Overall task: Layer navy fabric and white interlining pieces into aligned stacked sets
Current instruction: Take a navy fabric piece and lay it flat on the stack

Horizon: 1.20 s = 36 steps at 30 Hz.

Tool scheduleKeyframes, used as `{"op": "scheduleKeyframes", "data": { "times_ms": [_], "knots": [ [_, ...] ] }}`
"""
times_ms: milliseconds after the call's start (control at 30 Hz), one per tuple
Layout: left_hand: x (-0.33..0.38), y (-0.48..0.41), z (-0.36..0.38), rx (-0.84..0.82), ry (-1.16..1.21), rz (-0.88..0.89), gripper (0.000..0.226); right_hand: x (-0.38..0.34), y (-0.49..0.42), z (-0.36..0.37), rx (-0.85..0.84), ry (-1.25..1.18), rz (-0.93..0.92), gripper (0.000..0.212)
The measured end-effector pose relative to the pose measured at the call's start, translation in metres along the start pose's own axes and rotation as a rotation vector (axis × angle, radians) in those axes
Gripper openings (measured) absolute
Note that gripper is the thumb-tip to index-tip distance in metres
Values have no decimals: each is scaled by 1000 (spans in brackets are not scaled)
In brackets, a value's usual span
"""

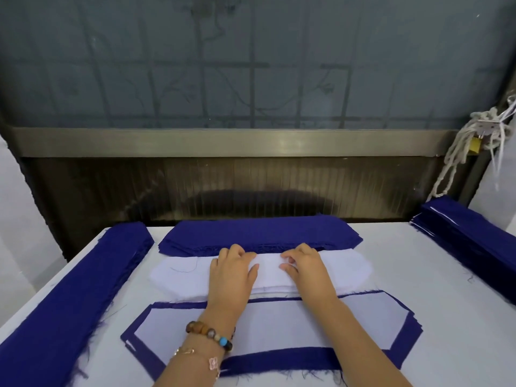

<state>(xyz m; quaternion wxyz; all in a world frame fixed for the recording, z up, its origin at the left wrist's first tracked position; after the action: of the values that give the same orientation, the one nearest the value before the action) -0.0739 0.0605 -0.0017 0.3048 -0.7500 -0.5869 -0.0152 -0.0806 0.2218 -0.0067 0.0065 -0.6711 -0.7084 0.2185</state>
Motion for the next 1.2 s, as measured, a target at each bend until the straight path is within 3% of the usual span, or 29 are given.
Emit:
{"op": "scheduleKeyframes", "data": {
  "times_ms": [267, 467, 667, 800, 967, 1200],
  "knots": [
    [9, -1, -4, -2, -40, 61, 29, -2, -1, -2, 65, 23, 22, 18],
    [11, -2, -3, -48, 53, 27, 8, -11, 2, -3, 67, 138, -4, 11],
    [13, -3, -1, -66, 82, 40, 18, -23, 7, -6, 101, 310, -103, 16],
    [11, -1, 3, -92, 140, 19, 10, -26, 10, -8, 144, 319, -153, 14],
    [11, 1, 11, -154, 43, 49, 43, -29, 11, -10, 141, 305, -179, 19],
    [16, 1, 11, -161, 85, 77, 27, -28, 13, -8, 106, 251, -196, 29]
  ]
}}
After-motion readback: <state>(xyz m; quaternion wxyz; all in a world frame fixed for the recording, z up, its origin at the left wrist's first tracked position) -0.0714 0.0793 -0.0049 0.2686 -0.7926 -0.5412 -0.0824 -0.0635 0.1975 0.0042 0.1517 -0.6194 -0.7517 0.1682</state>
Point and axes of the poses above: each hand's wrist, its own y-axis away from the middle knuckle, its own z-axis out of the palm, x = y × z, the point moved 10 cm from there along -y, towards the middle knuckle, and after that the axes turned 10 degrees about y, right-handed, at the moved point
